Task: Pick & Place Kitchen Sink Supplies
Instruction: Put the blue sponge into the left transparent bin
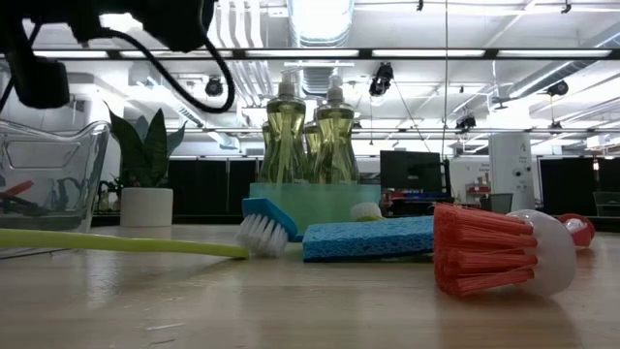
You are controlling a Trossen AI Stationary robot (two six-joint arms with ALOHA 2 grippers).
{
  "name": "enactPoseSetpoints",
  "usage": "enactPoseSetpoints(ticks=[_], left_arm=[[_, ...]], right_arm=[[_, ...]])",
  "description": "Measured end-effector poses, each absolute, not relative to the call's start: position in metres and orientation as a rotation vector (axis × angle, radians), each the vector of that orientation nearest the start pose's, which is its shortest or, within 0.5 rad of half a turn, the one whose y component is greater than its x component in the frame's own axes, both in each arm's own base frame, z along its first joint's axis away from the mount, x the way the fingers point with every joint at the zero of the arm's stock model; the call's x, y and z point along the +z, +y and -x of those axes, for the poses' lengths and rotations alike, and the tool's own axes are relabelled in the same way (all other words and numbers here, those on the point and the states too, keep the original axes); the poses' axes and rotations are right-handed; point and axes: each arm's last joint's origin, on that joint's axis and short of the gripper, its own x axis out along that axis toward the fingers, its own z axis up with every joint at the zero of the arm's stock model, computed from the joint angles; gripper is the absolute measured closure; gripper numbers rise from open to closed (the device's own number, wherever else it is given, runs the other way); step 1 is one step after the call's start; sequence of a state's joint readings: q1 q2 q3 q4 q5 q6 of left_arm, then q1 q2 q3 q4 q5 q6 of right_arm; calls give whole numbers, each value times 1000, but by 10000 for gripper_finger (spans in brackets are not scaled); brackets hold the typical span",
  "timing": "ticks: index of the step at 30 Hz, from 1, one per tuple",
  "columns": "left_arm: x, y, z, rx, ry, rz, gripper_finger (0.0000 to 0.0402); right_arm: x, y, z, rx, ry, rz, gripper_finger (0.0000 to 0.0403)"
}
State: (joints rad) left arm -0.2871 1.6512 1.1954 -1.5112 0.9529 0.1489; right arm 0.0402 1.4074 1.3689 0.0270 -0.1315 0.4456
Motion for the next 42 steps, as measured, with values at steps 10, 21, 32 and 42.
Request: enactPoseSetpoints(ticks=[10,21,32,42], left_arm=[[264,-83,-237,-871,1784,643,282],[297,-58,-252,-806,1548,671,282],[308,-37,-262,-595,1345,458,234],[315,-27,-263,-382,1283,274,102]], right_arm=[[396,20,-293,207,413,-585,313],[349,38,-292,166,852,-621,286],[274,55,-335,137,1135,-541,195],[202,68,-361,136,1353,-450,203]])
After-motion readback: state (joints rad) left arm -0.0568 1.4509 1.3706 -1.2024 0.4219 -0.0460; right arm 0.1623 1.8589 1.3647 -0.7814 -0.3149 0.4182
